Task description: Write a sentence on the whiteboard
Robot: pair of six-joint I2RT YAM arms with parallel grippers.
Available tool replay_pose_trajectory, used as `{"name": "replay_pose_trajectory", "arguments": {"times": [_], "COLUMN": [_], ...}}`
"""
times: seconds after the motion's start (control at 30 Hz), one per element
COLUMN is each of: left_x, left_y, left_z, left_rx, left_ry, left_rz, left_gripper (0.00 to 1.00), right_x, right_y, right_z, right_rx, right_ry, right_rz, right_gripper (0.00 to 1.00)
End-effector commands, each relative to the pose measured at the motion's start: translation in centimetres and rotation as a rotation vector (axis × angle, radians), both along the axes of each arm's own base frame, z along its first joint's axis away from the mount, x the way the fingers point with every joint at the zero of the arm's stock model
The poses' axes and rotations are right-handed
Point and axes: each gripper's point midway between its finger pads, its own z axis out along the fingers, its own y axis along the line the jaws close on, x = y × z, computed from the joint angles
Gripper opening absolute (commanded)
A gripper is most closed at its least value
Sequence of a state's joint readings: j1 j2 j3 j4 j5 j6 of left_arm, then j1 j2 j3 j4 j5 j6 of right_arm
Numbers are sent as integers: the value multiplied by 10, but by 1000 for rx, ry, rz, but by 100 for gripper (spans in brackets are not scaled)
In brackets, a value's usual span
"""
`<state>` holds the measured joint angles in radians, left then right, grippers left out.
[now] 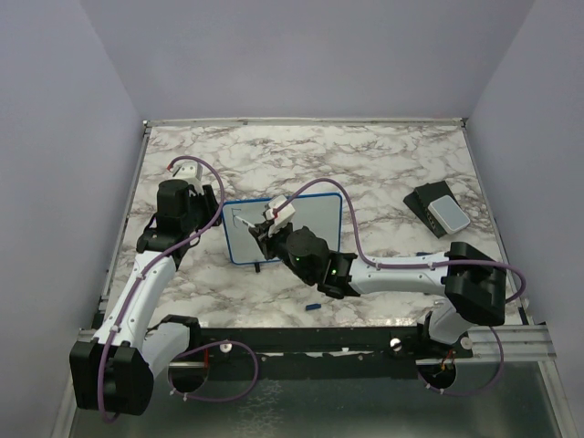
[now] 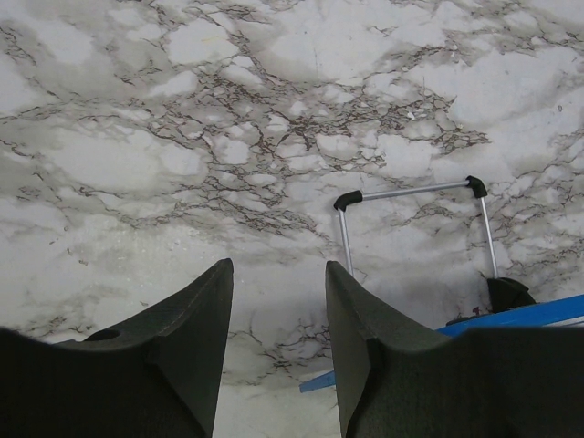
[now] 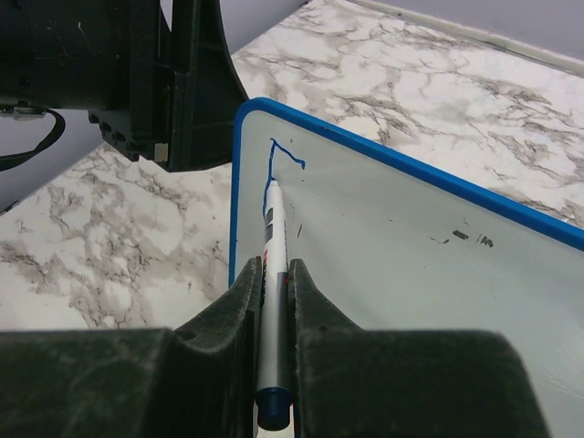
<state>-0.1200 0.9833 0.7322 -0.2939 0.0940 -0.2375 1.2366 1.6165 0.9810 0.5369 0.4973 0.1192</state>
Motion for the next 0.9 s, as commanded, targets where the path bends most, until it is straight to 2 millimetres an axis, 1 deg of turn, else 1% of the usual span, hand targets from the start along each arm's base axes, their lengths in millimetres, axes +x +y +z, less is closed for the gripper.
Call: {"name": "replay_pose_trajectory", "arguments": {"times": [0.0, 0.3, 0.53, 0.73, 0.8, 0.87], "left_x": [-6, -6, -6, -6, -6, -6], "left_y": [-4, -4, -4, -4, -3, -4], "left_z": [-1, -1, 0, -1, -1, -1], "left_rx": [-4, -3, -2, 1, 1, 1], "left_ry": [2, 0, 0, 2, 2, 3], "left_rz": [-29, -30, -27, -26, -26, -26], "left_gripper": [47, 47, 47, 47, 47, 47], "right_x": [7, 9, 6, -18, -20, -19], "right_y": [-6, -14, -11, -6, -8, -10], "right_z": [7, 5, 7, 29, 31, 27], "right_rx": [10, -2, 6, 69, 75, 68], "right_ry": [-15, -17, -18, -71, -71, -61], "right_rz": [-62, -86, -62, 98, 107, 94], "right_gripper": [1, 1, 1, 1, 1, 1]}}
